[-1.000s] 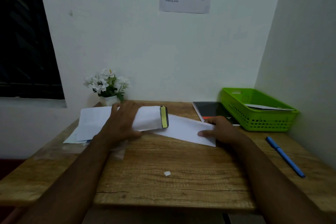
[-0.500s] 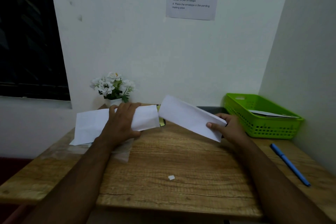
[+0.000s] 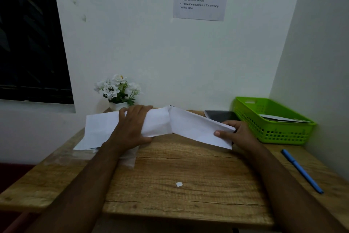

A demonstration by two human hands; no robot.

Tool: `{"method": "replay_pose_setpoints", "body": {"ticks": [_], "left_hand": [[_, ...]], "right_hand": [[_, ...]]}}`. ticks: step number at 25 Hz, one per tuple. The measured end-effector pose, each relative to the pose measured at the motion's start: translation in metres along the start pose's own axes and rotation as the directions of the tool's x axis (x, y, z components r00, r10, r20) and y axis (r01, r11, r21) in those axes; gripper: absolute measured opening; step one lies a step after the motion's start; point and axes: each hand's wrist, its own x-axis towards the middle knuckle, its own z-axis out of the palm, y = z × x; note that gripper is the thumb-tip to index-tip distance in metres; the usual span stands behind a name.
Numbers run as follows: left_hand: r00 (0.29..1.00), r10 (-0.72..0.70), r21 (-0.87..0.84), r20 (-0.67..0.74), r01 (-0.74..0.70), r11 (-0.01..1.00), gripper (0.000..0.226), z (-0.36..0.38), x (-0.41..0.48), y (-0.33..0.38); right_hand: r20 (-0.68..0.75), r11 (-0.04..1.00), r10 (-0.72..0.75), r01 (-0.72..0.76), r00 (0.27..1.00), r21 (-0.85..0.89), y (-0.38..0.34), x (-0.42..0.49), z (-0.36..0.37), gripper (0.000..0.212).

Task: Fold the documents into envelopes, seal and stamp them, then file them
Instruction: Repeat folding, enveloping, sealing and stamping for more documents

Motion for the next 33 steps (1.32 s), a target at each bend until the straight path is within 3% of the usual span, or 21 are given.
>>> {"method": "replay_pose_setpoints", "body": {"ticks": [9,13,17,23,29,33], "left_hand": [[0.991,0.119,0.027,0.066,-0.121,0.992,0.091,0.002,0.003,0.016],[0.983,0.167,0.004,0.077,-0.168,0.986,0.092,0.004,0.003,0.028],[0.981,0.169,-0.004,0.099,-0.169,0.986,0.091,0.003,0.003,0.031],[0.990,0.128,-0.015,0.067,-0.127,0.992,0.090,0.001,0.002,0.028],[0.996,0.068,0.008,0.049,-0.068,0.998,0.087,-0.002,0.002,0.021],[0.996,0.059,0.007,0.060,-0.059,0.998,0.092,-0.002,0.002,0.022]], "right_hand": [[0.108,1.000,-0.001,0.001,0.994,0.003,-0.001,-0.003,0.000,0.056],[0.147,1.000,-0.002,0.005,0.989,-0.023,0.000,-0.004,0.007,0.041],[0.157,1.000,-0.013,0.017,0.988,-0.025,-0.003,-0.006,0.012,0.043],[0.061,0.995,0.090,-0.087,0.994,-0.056,-0.004,-0.003,0.013,0.041],[0.050,0.993,0.112,-0.113,0.993,0.033,-0.001,0.001,0.007,0.008],[0.002,0.999,0.026,-0.026,1.000,-0.031,0.000,0.003,0.007,0.005]]}}
